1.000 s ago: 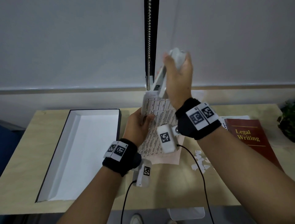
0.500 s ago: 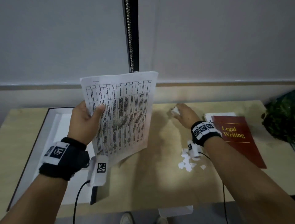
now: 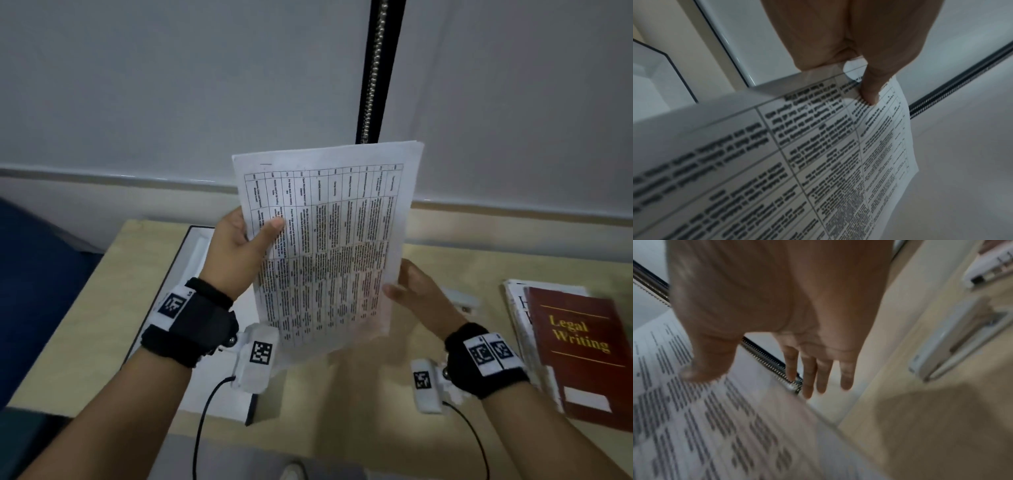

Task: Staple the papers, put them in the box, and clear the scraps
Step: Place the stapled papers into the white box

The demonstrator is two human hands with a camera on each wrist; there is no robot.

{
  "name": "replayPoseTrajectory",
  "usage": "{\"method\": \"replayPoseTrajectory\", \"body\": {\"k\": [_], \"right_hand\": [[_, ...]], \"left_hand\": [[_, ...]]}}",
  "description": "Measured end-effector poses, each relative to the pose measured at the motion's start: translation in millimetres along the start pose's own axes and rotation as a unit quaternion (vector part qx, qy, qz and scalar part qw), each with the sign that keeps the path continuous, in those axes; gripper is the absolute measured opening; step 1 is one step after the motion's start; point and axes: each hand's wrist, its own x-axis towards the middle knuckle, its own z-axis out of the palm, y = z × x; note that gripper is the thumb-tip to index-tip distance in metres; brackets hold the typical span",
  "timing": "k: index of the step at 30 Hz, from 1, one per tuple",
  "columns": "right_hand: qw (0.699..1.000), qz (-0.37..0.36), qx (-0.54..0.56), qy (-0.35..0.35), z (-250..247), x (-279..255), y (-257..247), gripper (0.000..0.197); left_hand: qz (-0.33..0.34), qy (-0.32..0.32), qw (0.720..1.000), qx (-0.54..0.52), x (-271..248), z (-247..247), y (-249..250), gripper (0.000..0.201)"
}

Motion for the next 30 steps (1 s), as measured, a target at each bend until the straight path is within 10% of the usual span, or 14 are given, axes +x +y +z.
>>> {"method": "replayPoseTrajectory", "body": {"k": [6,15,24,30], "right_hand": [[0.995,0.010,0.074,0.062,73.1,-24.4,-16.5,0.018],[0.987,0.102,0.043,0.117,214.3,-8.4,-40.1,0.026],[0.954,0.268,-0.121,0.054,305.8,2.6,-21.5,0.070],[0.942,0.279,-0.168,0.079,325.8,14.3,-0.8,0.059]], "left_hand": [[-0.023,-0.004,1.000,0.001,3.8,-47.8,0.0,0.027],[-0.181,-0.045,0.953,0.238,-55.6,-143.5,-97.9,0.042],[-0.203,-0.063,0.878,0.428,-69.3,-158.6,-166.8,0.071],[-0.211,-0.140,0.830,0.497,-67.4,-151.0,-200.2,0.091]]}}
